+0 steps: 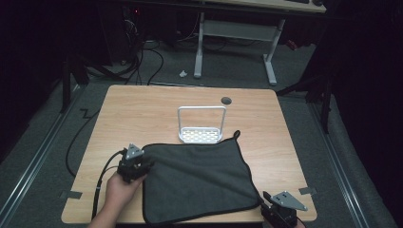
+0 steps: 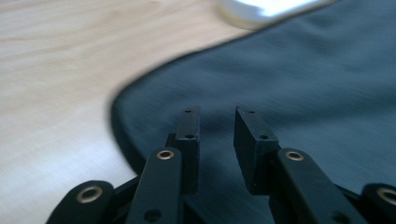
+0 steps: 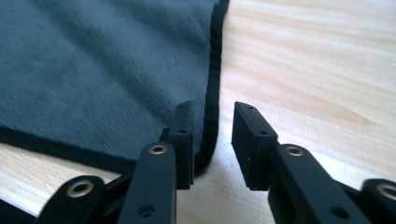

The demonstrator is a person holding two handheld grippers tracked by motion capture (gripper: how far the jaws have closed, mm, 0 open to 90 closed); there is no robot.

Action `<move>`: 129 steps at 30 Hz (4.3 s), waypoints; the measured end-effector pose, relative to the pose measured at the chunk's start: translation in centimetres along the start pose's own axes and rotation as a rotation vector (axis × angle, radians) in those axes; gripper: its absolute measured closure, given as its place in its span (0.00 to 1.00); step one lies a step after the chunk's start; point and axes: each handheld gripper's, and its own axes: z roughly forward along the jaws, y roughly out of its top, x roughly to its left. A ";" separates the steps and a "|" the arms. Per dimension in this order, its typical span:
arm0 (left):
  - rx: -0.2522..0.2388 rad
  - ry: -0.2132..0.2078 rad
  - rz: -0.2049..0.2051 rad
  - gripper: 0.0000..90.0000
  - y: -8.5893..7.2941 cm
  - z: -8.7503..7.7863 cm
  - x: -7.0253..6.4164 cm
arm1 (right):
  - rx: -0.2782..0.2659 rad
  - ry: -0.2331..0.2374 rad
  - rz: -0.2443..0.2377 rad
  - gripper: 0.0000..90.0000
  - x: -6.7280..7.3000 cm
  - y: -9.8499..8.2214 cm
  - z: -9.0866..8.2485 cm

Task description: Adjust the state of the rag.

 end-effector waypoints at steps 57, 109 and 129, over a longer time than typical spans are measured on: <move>-0.040 -0.090 0.006 0.64 -2.0 0.1 -1.4 | -0.054 -0.035 0.044 0.73 -2.9 7.7 7.8; -0.019 -0.037 -0.091 0.90 3.3 7.1 3.4 | -0.060 0.304 -0.255 0.55 12.2 8.8 8.1; -0.020 -0.039 -0.094 0.90 3.3 7.1 3.4 | 0.023 0.547 -0.426 0.49 25.0 8.4 9.7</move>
